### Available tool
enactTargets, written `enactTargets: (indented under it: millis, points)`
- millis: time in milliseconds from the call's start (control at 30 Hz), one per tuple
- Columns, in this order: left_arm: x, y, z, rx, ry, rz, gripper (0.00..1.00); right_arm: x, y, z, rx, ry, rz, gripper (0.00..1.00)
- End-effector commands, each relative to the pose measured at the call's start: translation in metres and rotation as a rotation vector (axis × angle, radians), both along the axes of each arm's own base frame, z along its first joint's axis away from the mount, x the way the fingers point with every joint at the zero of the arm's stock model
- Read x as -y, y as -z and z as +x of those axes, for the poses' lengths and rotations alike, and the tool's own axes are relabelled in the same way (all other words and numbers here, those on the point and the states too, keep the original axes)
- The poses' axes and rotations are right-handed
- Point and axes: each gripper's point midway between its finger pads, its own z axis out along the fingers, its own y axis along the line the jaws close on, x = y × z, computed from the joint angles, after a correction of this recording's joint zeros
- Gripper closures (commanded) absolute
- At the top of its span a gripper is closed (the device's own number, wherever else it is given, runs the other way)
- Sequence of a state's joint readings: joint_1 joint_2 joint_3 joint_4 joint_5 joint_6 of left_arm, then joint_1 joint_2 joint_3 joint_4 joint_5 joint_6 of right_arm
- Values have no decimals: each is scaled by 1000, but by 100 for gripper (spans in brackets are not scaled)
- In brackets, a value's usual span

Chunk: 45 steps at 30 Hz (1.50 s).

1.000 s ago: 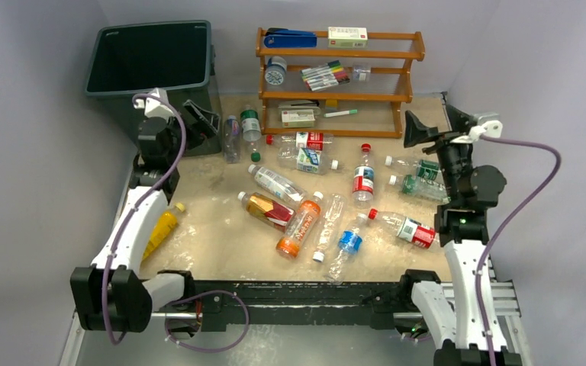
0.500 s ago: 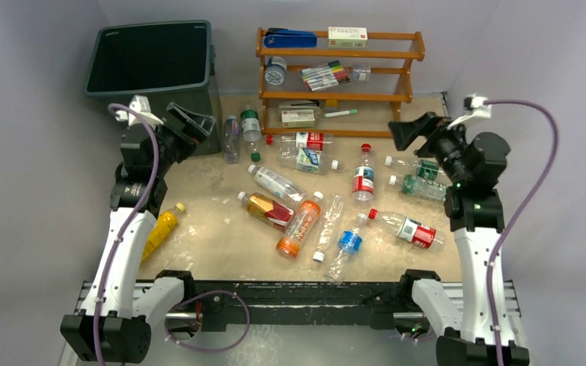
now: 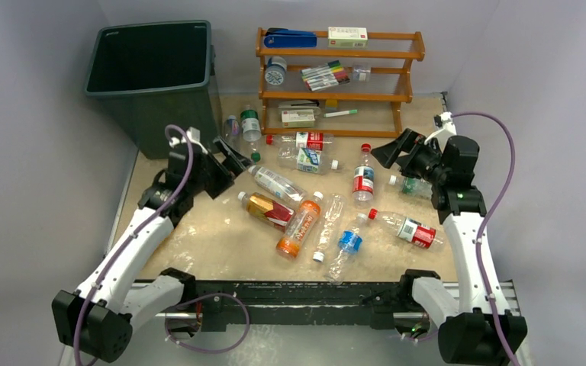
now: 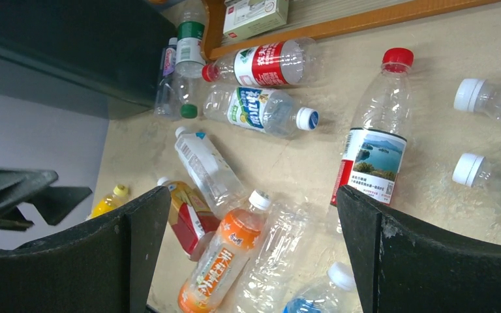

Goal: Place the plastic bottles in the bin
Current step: Pick up the plastic bottle at the center of the board.

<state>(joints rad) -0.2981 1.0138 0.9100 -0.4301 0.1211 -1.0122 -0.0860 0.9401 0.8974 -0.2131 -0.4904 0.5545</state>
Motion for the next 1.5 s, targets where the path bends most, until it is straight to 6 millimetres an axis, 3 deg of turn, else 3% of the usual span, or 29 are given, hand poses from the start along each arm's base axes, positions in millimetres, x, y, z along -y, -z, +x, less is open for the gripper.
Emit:
enactTargets:
  millis: [0,100,300,467,733,1000,1100,1300,1467]
  points:
    - [12,10,-20,-33,-82,-114,1,-4,1,-3,23,-57,-35,0]
    - [15,23,-35,-53,-130,-147,1,-5,17,-4,-15,-76,-46,0]
    - [40,75,-49,-139,-149,-240,0,-19,51,-11,-62,-127,-50,0]
    - [63,87,-46,-146,-159,-173,0,-33,81,-14,-122,-169,-72,0]
    - [80,123,-38,-193,-202,-135,0,-29,76,-23,-90,-128,-81,0]
    - [74,152,-35,-220,-252,-72,1,-21,61,-38,-54,-91,-116,0]
    - [72,160,-33,-230,-264,-37,7,-23,57,-39,-43,-98,-110,0]
    - [68,171,-30,-232,-266,35,30,-25,60,-39,-45,-112,-103,0]
    - [60,167,-30,-219,-269,85,46,-26,66,-41,-52,-117,-100,0]
